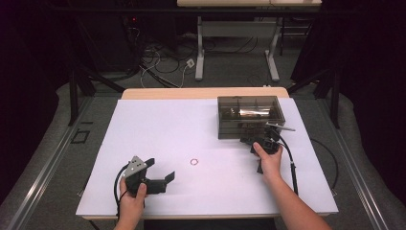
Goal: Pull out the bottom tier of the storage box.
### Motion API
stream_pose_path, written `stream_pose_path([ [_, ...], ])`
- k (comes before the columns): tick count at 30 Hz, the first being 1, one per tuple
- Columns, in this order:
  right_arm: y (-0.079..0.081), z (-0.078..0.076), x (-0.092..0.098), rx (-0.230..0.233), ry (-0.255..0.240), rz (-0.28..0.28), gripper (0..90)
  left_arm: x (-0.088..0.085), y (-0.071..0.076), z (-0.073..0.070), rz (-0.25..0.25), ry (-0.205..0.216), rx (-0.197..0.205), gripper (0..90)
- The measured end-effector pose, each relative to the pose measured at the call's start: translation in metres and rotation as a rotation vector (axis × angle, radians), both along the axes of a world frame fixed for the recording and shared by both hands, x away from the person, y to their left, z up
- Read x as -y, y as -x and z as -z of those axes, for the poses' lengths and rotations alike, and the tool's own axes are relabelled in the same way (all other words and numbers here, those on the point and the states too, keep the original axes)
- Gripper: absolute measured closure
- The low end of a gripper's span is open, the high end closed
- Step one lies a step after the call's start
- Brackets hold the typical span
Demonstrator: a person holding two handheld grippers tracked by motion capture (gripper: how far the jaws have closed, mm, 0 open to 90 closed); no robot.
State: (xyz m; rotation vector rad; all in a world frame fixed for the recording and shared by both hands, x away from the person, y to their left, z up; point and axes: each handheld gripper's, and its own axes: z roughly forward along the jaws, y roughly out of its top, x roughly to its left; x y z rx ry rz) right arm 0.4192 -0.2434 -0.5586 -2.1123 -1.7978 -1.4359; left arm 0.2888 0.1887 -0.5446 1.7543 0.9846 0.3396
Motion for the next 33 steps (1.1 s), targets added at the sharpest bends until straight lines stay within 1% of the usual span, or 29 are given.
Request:
stream_pose_path([
  [1, 0.0, 0.0, 0.0, 0.0, 0.0, 0.0, 55.0, 0.0, 0.0, 0.0, 0.0, 0.0, 0.0, 0.4],
  [2, -0.001, 0.0, 0.001, -0.026, -0.012, -0.005, 55.0, 0.0, 0.0, 0.0, 0.0, -0.001, 0.0, 0.4],
  [5, -0.001, 0.001, 0.001, -0.032, -0.015, 0.001, 55.0, 0.0, 0.0, 0.0, 0.0, -0.005, 0.002, 0.4],
  [6, -0.002, 0.002, 0.002, -0.041, -0.023, 0.004, 55.0, 0.0, 0.0, 0.0, 0.0, -0.001, 0.0, 0.4],
  [9, -0.003, 0.003, 0.002, -0.043, -0.036, 0.0, 55.0, 0.0, 0.0, 0.0, 0.0, -0.007, 0.003, 0.4],
  [10, -0.004, 0.004, 0.002, -0.049, -0.05, 0.002, 55.0, 0.0, 0.0, 0.0, 0.0, -0.007, 0.002, 0.4],
  [12, -0.005, 0.006, 0.003, -0.044, -0.04, -0.001, 55.1, 0.0, 0.001, 0.0, 0.0, -0.003, 0.0, 0.4],
  [13, -0.006, 0.007, 0.002, -0.035, -0.051, 0.017, 55.1, 0.0, 0.0, 0.0, 0.0, -0.007, 0.002, 0.4],
  [14, -0.006, 0.006, 0.003, -0.053, -0.049, 0.004, 55.1, 0.0, 0.001, 0.0, 0.0, -0.003, 0.0, 0.4],
  [15, -0.006, 0.007, 0.002, -0.046, -0.056, 0.014, 55.2, 0.0, 0.001, 0.0, 0.0, -0.004, -0.001, 0.4],
  [16, -0.007, 0.006, 0.003, -0.062, -0.058, 0.012, 55.3, 0.0, 0.001, 0.0, -0.001, -0.003, -0.001, 0.4],
  [18, -0.008, 0.007, 0.004, -0.066, -0.063, 0.005, 55.5, 0.0, 0.001, 0.0, -0.004, -0.002, -0.003, 0.4],
  [19, -0.008, 0.007, 0.004, -0.066, -0.063, 0.005, 55.5, 0.0, 0.001, 0.0, -0.004, -0.002, -0.003, 0.4],
  [20, -0.008, 0.009, 0.003, -0.056, -0.074, 0.018, 55.8, 0.0, 0.001, 0.0, -0.005, -0.001, -0.004, 0.4],
  [22, -0.009, 0.009, 0.003, -0.056, -0.077, 0.025, 56.1, 0.0, 0.001, 0.0, -0.004, -0.005, -0.002, 0.4],
  [23, -0.009, 0.009, 0.003, -0.074, -0.076, 0.026, 57.2, 0.0, 0.001, 0.0, -0.007, -0.001, -0.002, 0.4],
  [24, -0.01, 0.009, 0.004, -0.071, -0.078, 0.011, 57.2, 0.0, 0.001, 0.0, -0.007, -0.001, -0.002, 0.4],
  [25, -0.01, 0.009, 0.004, -0.071, -0.078, 0.011, 57.3, -0.001, 0.002, 0.0, -0.008, 0.0, -0.003, 0.4],
  [30, -0.01, 0.01, 0.004, -0.074, -0.083, 0.03, 58.3, -0.001, 0.002, 0.001, -0.008, -0.004, -0.005, 0.4],
  [31, -0.011, 0.011, 0.003, -0.056, -0.09, 0.04, 58.4, -0.001, 0.002, 0.001, -0.008, -0.005, -0.005, 0.4],
  [33, -0.011, 0.011, 0.003, -0.061, -0.094, 0.041, 58.5, -0.001, 0.002, 0.001, -0.009, -0.004, -0.005, 0.4],
])
